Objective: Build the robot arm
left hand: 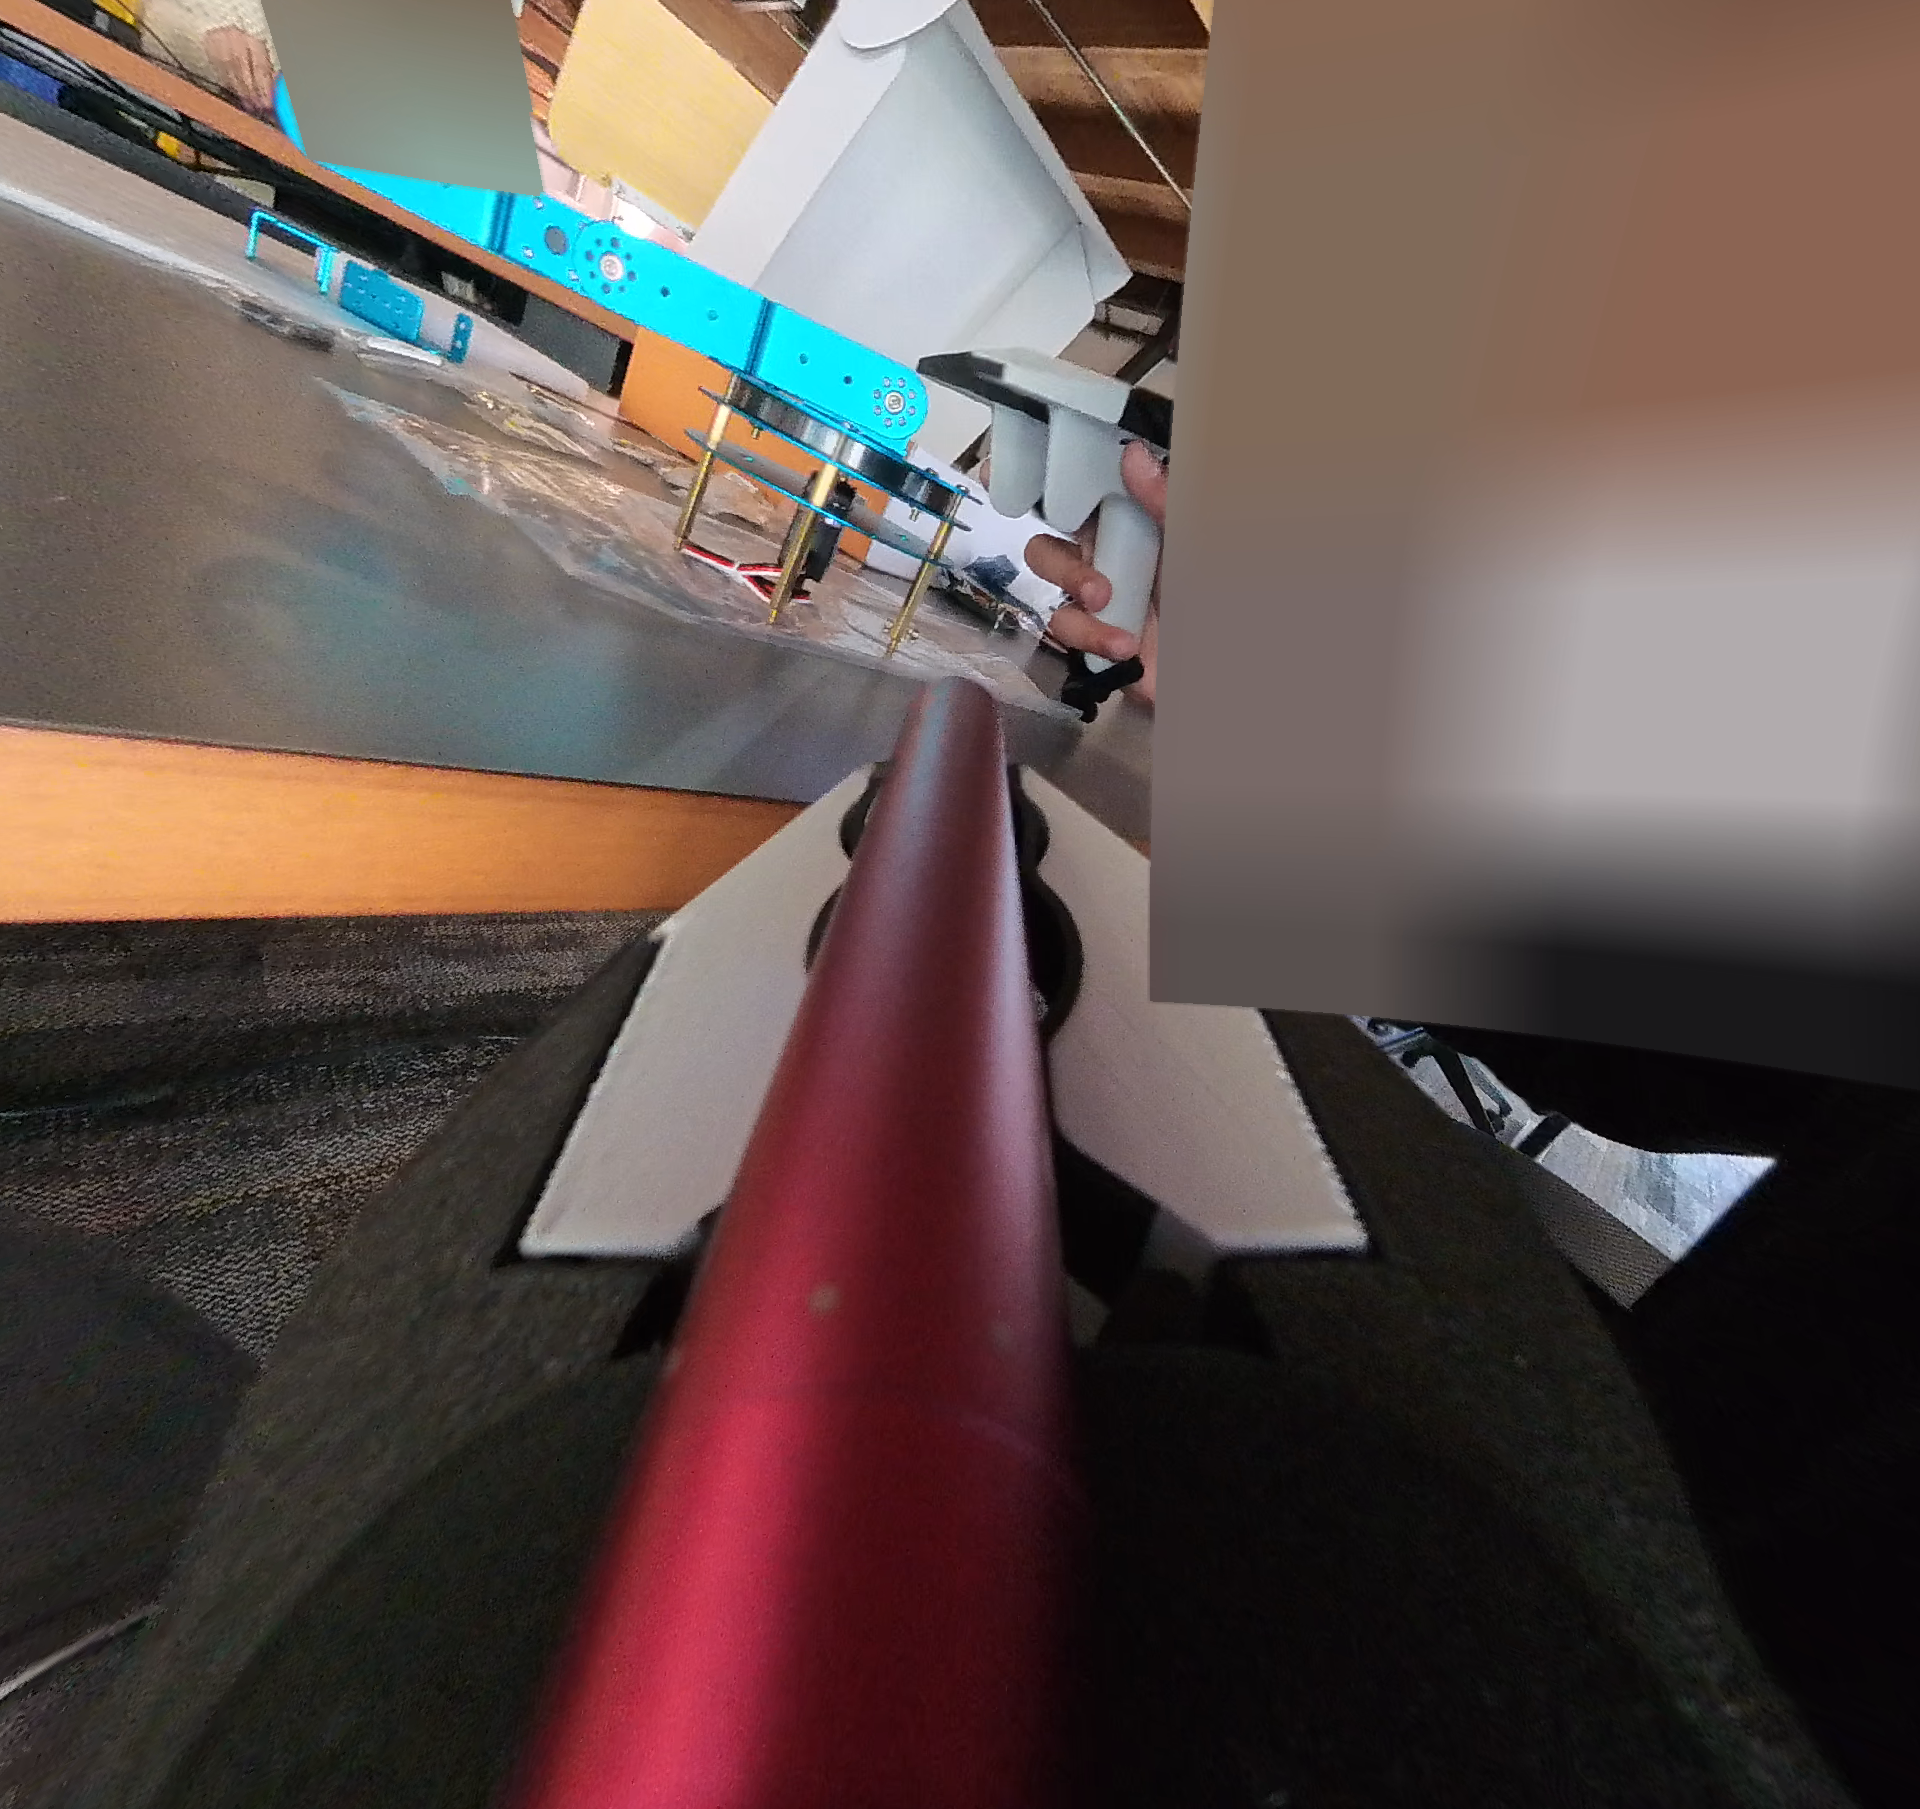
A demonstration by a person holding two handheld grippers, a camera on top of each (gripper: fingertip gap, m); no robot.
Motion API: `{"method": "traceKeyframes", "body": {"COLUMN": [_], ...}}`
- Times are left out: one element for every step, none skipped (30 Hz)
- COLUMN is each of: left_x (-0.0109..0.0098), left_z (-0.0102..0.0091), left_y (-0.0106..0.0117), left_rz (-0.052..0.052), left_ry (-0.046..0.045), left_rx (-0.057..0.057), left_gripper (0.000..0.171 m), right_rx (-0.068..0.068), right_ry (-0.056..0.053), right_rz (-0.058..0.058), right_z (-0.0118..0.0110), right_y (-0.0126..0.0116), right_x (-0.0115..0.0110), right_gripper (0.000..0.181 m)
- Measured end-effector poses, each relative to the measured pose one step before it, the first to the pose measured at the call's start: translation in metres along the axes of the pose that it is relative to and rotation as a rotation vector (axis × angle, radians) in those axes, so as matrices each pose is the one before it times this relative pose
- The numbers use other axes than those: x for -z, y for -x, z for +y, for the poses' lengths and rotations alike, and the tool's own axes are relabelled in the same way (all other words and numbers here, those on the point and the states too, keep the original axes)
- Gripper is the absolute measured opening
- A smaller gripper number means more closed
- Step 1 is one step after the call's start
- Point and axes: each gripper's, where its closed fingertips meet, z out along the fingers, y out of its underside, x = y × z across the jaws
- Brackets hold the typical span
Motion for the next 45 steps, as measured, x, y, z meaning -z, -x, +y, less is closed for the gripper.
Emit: {"method": "traceKeyframes", "body": {"left_x": [-0.00028, -0.00049, -0.00056, -0.00067, -0.00066, -0.00099, -0.00125, -0.00147, -0.00172, -0.00217, -0.00241, -0.00272, -0.00312, -0.00338, -0.00392, -0.00377, -0.00346, -0.00283, -0.00292, -0.00342, -0.00319, -0.002, -0.00128, -0.0013, -0.00131, -0.00144, -0.00145, -0.00193, -0.00191, -0.00088, -0.00053, -0.00092, -0.00098, -0.00003, -0.00056, -0.00006, 0.00092, 0.00241, 0.00333, 0.00238, 0.00135, 0.00115, 0.00153, 0.00223, 0.00276], "left_z": [0.0, -0.00061, -0.00139, -0.00224, -0.00358, -0.00523, -0.00697, -0.00881, -0.01009, -0.00979, -0.00837, -0.00693, -0.0075, -0.00776, -0.00615, -0.00448, -0.00514, -0.00672, -0.00779, -0.00766, -0.00979, -0.01377, -0.01549, -0.01449, -0.01317, -0.01114, -0.00868, -0.00635, -0.004, -0.00411, -0.00379, -0.0006, 0.00079, 0.00132, 0.00661, 0.00734, 0.00626, 0.00401, 0.00225, 0.00409, 0.00652, 0.00635, 0.00571, 0.00437, 0.00344], "left_y": [0.00188, 0.00149, 0.00103, 0.0009, 0.00069, 0.0005, 0.00129, 0.00293, 0.00541, 0.00701, 0.00645, 0.00373, 0.00228, 0.00278, 0.00188, -0.00062, -0.00402, -0.00626, -0.00646, -0.00736, -0.00923, -0.00951, -0.00627, -0.00424, -0.00452, -0.00214, -0.00193, -0.00409, -0.00262, -0.0026, -0.00402, -0.00484, -0.00499, -0.0061, -0.0034, -0.00539, -0.00436, -0.00269, -0.00185, -0.00308, -0.00504, -0.0049, -0.00315, -0.00258, -0.00191], "left_rz": [-0.0045, -0.0048, -0.0054, -0.0089, -0.0104, -0.0099, -0.0132, -0.0217, -0.0344, -0.0406, -0.0331, -0.0115, -0.0034, -0.016, -0.0215, -0.0176, -0.0111, -0.0118, -0.0217, -0.0221, -0.0094, -0.0036, -0.0171, -0.0193, -0.0087, -0.0193, -0.0189, -0.0017, -0.0083, -0.0047, 0.0076, 0.0168, 0.0197, 0.0259, 0.008, 0.0264, 0.0256, 0.0171, 0.0097, 0.0178, 0.0341, 0.0381, 0.0289, 0.0279, 0.0233], "left_ry": [-0.0012, -0.00088, -0.00334, -0.00508, -0.00711, -0.0068, -0.00277, -0.0007, 0.00341, 0.01258, 0.02111, 0.02167, 0.00694, -0.00935, -0.01061, -0.00329, -0.01076, -0.02458, -0.02793, -0.01661, -0.02543, -0.05072, -0.0576, -0.04502, -0.03751, -0.03022, -0.02118, -0.01194, -0.00198, -0.00602, -0.00653, 0.0135, 0.01481, 0.01224, 0.0342, 0.02485, 0.01547, 0.00358, -0.00583, 0.00693, 0.02207, 0.02107, 0.01805, 0.01205, 0.00645], "left_rx": [0.0006, -0.0024, -0.0084, -0.0116, -0.0119, -0.0112, -0.0107, -0.0148, -0.0185, -0.0234, -0.0315, -0.0458, -0.0647, -0.0975, -0.1294, -0.1306, -0.1288, -0.1268, -0.1162, -0.1075, -0.093, -0.0672, -0.0368, -0.005, 0.0177, 0.024, 0.0188, 0.0049, -0.0067, -0.0038, 0.0085, 0.0149, 0.0236, 0.019, 0.0191, 0.025, 0.0445, 0.0443, 0.0272, 0.018, 0.0187, 0.0209, 0.023, 0.0259, 0.0266], "left_gripper": [0.021, 0.021, 0.021, 0.021, 0.021, 0.021, 0.021, 0.021, 0.02, 0.019, 0.02, 0.021, 0.021, 0.02, 0.02, 0.02, 0.021, 0.02, 0.02, 0.02, 0.021, 0.019, 0.019, 0.019, 0.019, 0.019, 0.019, 0.019, 0.02, 0.02, 0.02, 0.02, 0.023, 0.027, 0.032, 0.036, 0.037, 0.037, 0.037, 0.037, 0.036, 0.036, 0.035, 0.034, 0.032], "right_rx": [-0.0052, -0.0004, 0.0008, -0.0024, -0.0056, -0.0045, -0.0041, -0.0041, 0.0003, 0.0151, 0.0295, 0.0335, 0.0104, -0.0195, -0.0459, -0.0739, -0.085, -0.0821, -0.0685, -0.05, -0.0339, -0.019, -0.0225, -0.0239, -0.0329, -0.0447, -0.0431, -0.0152, 0.0112, 0.0051, -0.0087, -0.0021, -0.0081, -0.0024, -0.001, 0.0175, 0.043, 0.0326, 0.0131, 0.0264, 0.0541, 0.0809, 0.0957, 0.0786, 0.0419], "right_ry": [-0.004, -0.0033, -0.0015, 0.0003, 0.0027, 0.0014, -0.0001, 0.0004, 0.009, 0.0152, 0.0059, -0.0026, 0.0002, 0.0101, 0.0146, 0.0115, 0.0015, 0.0022, 0.0152, -0.0023, -0.0013, -0.0229, -0.0448, -0.043, -0.0433, -0.0362, -0.0255, -0.0158, -0.013, -0.0017, 0.0055, -0.0099, -0.0186, -0.008, -0.0321, -0.0226, -0.0077, -0.0101, -0.0075, 0.0021, 0.0097, 0.0395, 0.0733, 0.0936, 0.0829], "right_rz": [-0.0041, -0.0003, 0.0033, 0.0042, 0.0, 0.0015, 0.0017, -0.0018, -0.0065, 0.005, 0.0268, 0.0229, 0.0014, -0.0275, -0.0589, -0.0895, -0.1047, -0.0919, -0.0655, -0.0496, -0.0284, -0.015, -0.0013, -0.0155, -0.0532, -0.0876, -0.0739, -0.0384, -0.0029, 0.0006, -0.0062, 0.004, 0.0159, 0.0138, -0.0074, 0.0259, 0.0584, 0.0373, 0.0351, 0.0464, 0.0727, 0.1133, 0.1353, 0.1444, 0.1376], "right_z": [-0.00117, -0.00114, -0.0007, -0.00012, 0.00037, 0.00008, -0.0002, -0.00013, 0.00111, 0.00173, -0.00013, -0.00119, -0.00098, 0.00003, 0.00084, 0.00138, 0.00203, 0.00502, 0.00851, 0.00734, 0.00671, 0.00172, -0.00242, -0.00368, -0.00412, -0.0035, -0.00242, -0.00073, -0.00026, -0.00006, 0.0001, -0.00219, -0.00501, -0.00532, -0.01117, -0.01235, -0.01231, -0.01399, -0.01575, -0.01713, -0.01811, -0.01431, -0.00709, 0.00109, 0.00565], "right_y": [-0.00016, -0.0006, -0.00128, -0.00155, -0.00089, -0.00117, -0.00116, -0.0006, 0.00029, -0.00068, -0.00242, 0.00053, 0.00628, 0.01307, 0.02039, 0.02677, 0.03012, 0.02834, 0.02314, 0.0192, 0.01371, 0.0093, 0.00406, 0.00324, 0.00683, 0.01163, 0.01107, 0.00762, 0.00413, 0.00367, 0.00401, 0.00288, 0.00142, 0.00144, 0.00577, 0.00272, -0.00065, 0.00185, 0.00165, 0.00097, -0.002, -0.00928, -0.01682, -0.02415, -0.02769], "right_x": [0.00046, 0.00053, 0.00056, 0.00041, 0.0004, 0.00032, 0.00044, 0.00041, 0.00012, 0.00035, 0.00163, 0.00245, 0.00264, 0.00187, 0.00035, -0.0014, -0.00416, -0.00798, -0.01106, -0.01186, -0.01085, -0.00766, -0.00351, -0.0002, 0.00192, 0.00312, 0.00295, 0.00246, 0.00295, 0.00359, 0.00402, 0.00493, 0.00662, 0.00733, 0.00985, 0.01088, 0.0116, 0.01167, 0.01159, 0.01193, 0.01293, 0.01398, 0.01393, 0.01222, 0.00866], "right_gripper": [0.054, 0.055, 0.055, 0.055, 0.056, 0.056, 0.057, 0.056, 0.056, 0.056, 0.055, 0.053, 0.051, 0.049, 0.047, 0.048, 0.051, 0.053, 0.057, 0.06, 0.064, 0.066, 0.065, 0.063, 0.059, 0.051, 0.045, 0.03, 0.027, 0.027, 0.026, 0.025, 0.024, 0.023, 0.02, 0.019, 0.019, 0.019, 0.019, 0.02, 0.02, 0.019, 0.02, 0.021, 0.021]}}
